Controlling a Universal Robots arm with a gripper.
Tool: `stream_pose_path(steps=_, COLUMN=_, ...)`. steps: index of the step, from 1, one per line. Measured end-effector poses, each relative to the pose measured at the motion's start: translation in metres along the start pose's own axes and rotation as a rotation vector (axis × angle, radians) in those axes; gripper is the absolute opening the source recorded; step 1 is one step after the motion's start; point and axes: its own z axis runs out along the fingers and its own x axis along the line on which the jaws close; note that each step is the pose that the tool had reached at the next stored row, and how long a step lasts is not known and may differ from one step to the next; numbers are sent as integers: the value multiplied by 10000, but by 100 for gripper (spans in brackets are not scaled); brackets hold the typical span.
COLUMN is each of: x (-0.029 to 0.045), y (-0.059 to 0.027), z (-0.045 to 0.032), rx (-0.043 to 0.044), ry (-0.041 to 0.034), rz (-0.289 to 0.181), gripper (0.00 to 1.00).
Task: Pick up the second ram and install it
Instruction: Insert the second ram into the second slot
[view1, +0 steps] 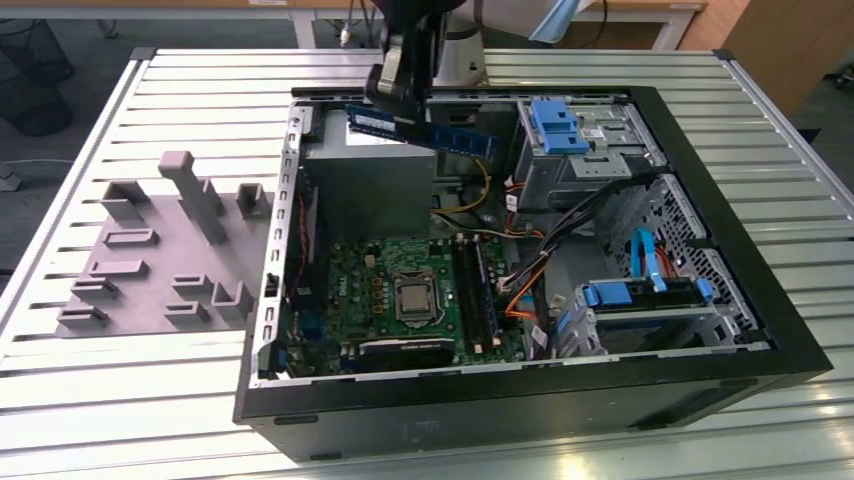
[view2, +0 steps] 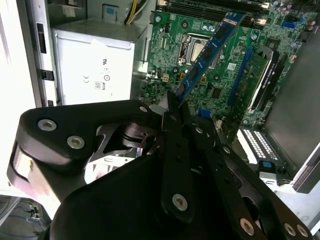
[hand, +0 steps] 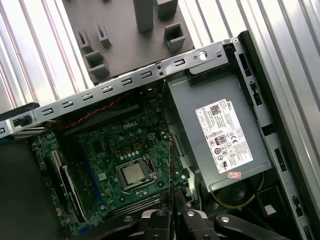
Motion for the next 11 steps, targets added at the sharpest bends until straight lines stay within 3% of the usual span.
stream_pose_path(steps=4, x=11, y=-5, z=7, rx=7, ry=1, rz=155, gripper=14)
stream_pose_path(steps=11, x=12, y=-6, z=26, rx=49, ry=-23, rz=1357, gripper=14)
